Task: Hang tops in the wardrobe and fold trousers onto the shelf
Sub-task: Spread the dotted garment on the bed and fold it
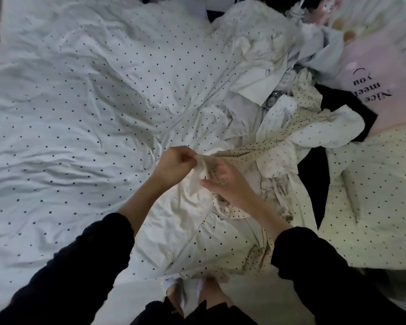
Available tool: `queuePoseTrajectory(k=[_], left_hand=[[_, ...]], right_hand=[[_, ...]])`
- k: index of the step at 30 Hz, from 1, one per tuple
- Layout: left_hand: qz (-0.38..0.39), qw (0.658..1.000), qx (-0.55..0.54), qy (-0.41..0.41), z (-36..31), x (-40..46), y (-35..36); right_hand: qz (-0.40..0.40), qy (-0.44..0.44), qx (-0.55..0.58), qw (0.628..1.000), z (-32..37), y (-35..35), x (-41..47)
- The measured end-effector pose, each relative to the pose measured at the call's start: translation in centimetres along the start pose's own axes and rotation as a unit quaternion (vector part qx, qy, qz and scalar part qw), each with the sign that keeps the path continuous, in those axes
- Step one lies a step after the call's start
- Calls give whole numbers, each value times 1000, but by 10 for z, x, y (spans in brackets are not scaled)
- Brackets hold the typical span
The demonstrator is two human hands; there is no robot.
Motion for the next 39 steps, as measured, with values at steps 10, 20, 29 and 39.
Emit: queuePoseTrajectory(k=[10,20,29,39], left_hand=[[-68,993,19,90,-121,9,-53],[-161,968,-151,121,-187,19,-131],[-344,914,-100,189,-208,-31,-254],[-283,954,-63,71,-89,-68,-252]], right_hand=[[-279,-152,-207,925,84,-58,12],[-120,-251,-111,954,229,-155,27],[-59,-409,-78,907,371,-117,33],[74,-370,21,926,390,-34,55]])
Point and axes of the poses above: each hand's wrist, its own x-axis towards the middle knuckle, its own y-axis out of the palm, z = x × y, the point moved 5 cm from there along x, towards the middle knuckle
